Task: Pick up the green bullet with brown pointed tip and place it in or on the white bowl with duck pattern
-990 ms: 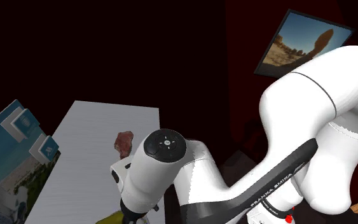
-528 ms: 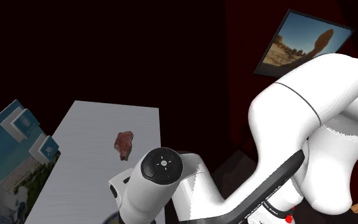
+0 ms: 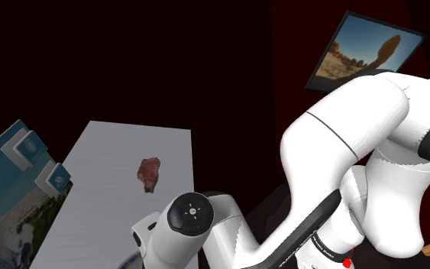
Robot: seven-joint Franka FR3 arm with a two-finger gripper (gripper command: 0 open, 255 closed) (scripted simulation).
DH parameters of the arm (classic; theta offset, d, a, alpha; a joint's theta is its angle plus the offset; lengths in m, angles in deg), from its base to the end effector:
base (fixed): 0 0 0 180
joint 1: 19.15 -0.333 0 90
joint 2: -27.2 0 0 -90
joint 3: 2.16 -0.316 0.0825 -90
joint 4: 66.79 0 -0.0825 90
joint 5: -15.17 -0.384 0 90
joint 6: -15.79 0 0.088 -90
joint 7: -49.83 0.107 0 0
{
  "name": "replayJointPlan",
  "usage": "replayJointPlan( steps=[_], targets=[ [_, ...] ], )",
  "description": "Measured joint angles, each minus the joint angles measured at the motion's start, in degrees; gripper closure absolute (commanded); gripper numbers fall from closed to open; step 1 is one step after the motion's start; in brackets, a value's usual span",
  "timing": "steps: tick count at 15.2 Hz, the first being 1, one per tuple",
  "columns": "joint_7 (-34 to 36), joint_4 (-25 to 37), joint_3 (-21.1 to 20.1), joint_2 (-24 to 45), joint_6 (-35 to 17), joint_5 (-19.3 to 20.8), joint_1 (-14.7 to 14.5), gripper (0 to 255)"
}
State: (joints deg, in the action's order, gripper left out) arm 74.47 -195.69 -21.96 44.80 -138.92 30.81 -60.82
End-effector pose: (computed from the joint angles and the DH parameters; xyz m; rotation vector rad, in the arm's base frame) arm 0.2584 0.4946 0.2515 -2.7678 -1.2638 -0.2271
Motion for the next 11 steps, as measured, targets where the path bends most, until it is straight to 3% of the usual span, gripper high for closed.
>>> replayJointPlan(
  steps=[6,7,11],
  targets=[
    [0.2,0.0,0.2,0.3,-0.4,0.3,-0.1,255],
    [0.2,0.1,0.2,0.4,-0.4,0.3,-0.1,0],
    [0.2,0.1,0.2,0.6,-0.3,0.3,-0.2,0]
  ],
)
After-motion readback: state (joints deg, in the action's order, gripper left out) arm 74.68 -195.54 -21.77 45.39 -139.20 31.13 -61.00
